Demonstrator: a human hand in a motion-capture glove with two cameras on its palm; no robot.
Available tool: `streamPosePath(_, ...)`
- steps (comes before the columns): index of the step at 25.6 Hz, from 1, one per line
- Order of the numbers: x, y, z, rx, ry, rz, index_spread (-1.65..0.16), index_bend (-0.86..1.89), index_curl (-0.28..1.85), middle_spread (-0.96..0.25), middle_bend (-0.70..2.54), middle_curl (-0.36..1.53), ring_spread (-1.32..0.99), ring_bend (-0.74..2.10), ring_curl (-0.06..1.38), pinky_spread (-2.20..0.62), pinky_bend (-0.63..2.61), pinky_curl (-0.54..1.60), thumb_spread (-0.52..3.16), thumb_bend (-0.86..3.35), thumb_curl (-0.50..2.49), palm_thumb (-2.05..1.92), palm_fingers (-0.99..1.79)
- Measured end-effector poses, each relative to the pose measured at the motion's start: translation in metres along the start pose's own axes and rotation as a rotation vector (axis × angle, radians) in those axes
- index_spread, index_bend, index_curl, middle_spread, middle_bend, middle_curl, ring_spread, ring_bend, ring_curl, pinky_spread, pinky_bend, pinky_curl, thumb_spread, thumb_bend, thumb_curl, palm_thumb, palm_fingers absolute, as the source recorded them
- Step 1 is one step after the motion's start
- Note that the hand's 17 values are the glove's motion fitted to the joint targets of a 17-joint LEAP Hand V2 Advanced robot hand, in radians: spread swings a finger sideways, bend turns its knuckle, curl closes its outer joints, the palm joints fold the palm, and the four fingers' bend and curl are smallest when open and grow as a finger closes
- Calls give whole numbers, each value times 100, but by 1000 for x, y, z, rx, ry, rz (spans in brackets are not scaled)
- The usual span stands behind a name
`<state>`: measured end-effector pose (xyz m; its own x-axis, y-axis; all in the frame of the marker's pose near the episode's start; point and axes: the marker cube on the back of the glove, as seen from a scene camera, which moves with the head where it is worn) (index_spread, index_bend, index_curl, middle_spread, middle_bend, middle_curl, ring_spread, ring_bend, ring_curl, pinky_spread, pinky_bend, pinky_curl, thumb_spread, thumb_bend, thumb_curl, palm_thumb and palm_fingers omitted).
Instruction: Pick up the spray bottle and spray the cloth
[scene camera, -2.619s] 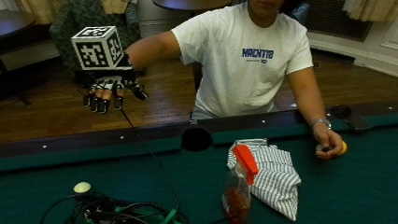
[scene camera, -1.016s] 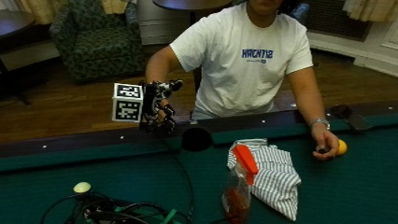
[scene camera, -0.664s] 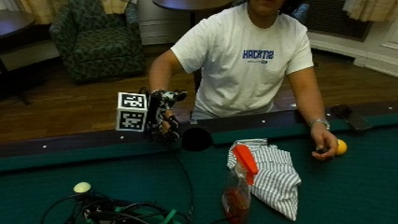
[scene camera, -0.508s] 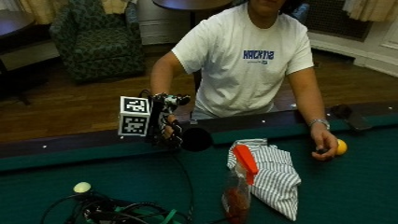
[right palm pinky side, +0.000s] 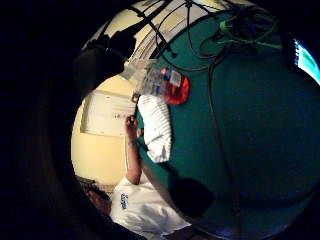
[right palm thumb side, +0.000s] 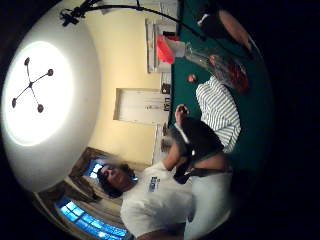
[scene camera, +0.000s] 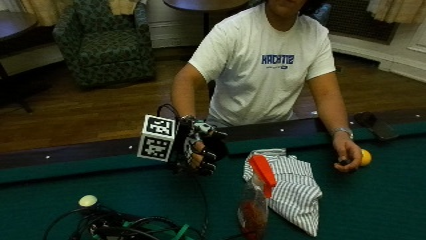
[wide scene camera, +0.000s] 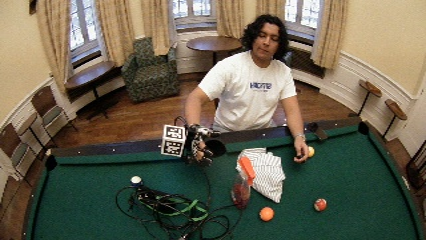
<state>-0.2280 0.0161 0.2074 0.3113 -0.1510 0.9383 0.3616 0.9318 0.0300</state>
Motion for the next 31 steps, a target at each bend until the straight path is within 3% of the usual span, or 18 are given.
streamPosePath(2,0,-7,5,40,4,6,-39,16,27,-13,20,34,-12,42,32,12,43,35,108,10,35,69,78)
streamPosePath(4,-1,-12,8,66,9,8,-36,9,25,-17,22,35,-16,51,33,-8,54,35,107,13,37,78,115)
streamPosePath(8,-3,-20,14,97,19,2,-32,19,31,-19,30,41,-18,58,40,-17,66,42,99,13,41,85,139)
streamPosePath(19,-9,-26,20,131,-6,-59,-29,51,48,-23,63,58,-22,91,58,-13,86,59,65,16,56,105,136)
streamPosePath(31,-11,-17,22,142,6,-83,-27,72,64,-23,88,74,-22,107,70,-12,92,71,35,12,66,108,120)
